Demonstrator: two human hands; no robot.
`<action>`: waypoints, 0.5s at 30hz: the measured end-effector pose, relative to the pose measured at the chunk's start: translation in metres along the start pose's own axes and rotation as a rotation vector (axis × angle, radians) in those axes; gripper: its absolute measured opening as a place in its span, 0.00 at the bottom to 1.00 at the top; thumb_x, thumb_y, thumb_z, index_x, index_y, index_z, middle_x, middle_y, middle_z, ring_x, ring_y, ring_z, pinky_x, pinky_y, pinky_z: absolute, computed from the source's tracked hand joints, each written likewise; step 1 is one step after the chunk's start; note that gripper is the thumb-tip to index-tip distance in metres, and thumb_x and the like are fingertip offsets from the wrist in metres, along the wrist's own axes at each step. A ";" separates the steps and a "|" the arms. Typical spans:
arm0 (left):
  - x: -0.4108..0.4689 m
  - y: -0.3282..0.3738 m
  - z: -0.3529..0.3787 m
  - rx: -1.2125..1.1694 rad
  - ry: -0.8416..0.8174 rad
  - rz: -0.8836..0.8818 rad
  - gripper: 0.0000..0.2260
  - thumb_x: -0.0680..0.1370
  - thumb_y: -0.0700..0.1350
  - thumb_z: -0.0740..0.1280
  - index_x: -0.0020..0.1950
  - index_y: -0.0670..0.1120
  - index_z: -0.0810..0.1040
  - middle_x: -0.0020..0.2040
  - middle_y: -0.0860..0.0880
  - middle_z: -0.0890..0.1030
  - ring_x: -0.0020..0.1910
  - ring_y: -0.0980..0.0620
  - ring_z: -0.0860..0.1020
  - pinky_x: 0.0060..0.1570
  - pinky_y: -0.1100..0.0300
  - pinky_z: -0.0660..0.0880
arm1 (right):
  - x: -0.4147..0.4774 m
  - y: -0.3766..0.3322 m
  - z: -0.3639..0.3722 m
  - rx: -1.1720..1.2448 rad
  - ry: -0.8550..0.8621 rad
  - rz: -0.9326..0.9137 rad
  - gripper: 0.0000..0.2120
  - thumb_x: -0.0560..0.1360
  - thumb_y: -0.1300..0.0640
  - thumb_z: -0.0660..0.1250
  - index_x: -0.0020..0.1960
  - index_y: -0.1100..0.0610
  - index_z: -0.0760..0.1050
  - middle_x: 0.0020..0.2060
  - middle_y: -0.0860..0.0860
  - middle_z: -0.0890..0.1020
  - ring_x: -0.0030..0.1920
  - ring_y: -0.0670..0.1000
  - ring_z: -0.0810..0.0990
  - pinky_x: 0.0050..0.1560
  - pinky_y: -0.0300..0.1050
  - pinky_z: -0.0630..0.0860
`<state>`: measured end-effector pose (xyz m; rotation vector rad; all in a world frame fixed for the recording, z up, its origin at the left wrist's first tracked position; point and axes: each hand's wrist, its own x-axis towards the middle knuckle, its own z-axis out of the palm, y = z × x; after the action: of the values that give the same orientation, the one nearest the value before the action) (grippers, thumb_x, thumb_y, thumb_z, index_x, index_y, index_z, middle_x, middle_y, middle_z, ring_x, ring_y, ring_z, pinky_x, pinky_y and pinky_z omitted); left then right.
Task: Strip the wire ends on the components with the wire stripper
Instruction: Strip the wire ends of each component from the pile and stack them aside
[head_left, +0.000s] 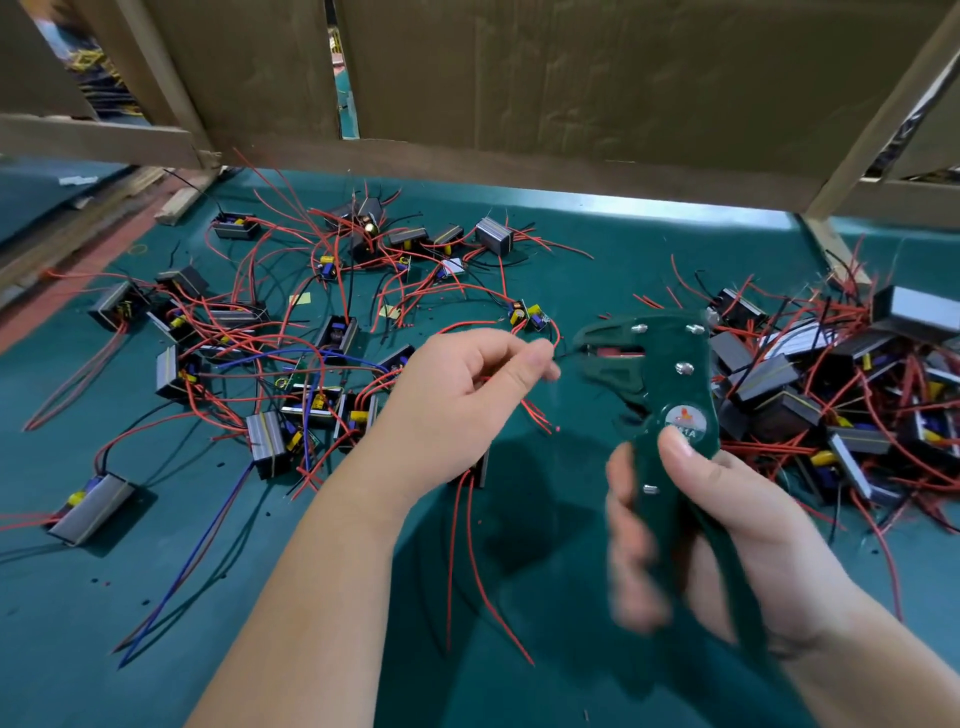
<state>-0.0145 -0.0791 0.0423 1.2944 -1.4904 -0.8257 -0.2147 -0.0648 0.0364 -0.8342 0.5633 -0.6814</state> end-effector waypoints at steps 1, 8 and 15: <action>0.000 -0.002 0.000 0.077 -0.013 0.010 0.12 0.78 0.53 0.64 0.39 0.50 0.81 0.27 0.51 0.69 0.26 0.58 0.63 0.27 0.67 0.60 | 0.000 0.002 -0.001 -0.016 0.051 0.001 0.25 0.58 0.40 0.79 0.37 0.60 0.75 0.25 0.58 0.70 0.18 0.53 0.69 0.26 0.45 0.72; 0.003 -0.005 0.003 0.127 0.051 0.004 0.14 0.76 0.54 0.61 0.35 0.49 0.77 0.28 0.48 0.72 0.28 0.53 0.66 0.32 0.62 0.65 | 0.005 -0.008 0.002 0.134 0.040 -0.110 0.20 0.62 0.43 0.76 0.40 0.58 0.77 0.28 0.55 0.73 0.23 0.56 0.73 0.27 0.49 0.75; 0.005 -0.003 0.014 -0.128 0.167 -0.066 0.15 0.79 0.53 0.61 0.34 0.51 0.76 0.21 0.58 0.65 0.22 0.60 0.63 0.28 0.61 0.60 | 0.008 -0.004 -0.003 0.138 0.100 -0.196 0.28 0.56 0.50 0.79 0.52 0.61 0.81 0.50 0.65 0.81 0.36 0.63 0.79 0.41 0.59 0.78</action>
<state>-0.0267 -0.0859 0.0361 1.2896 -1.2494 -0.8209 -0.2135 -0.0742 0.0366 -0.7343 0.5213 -0.9353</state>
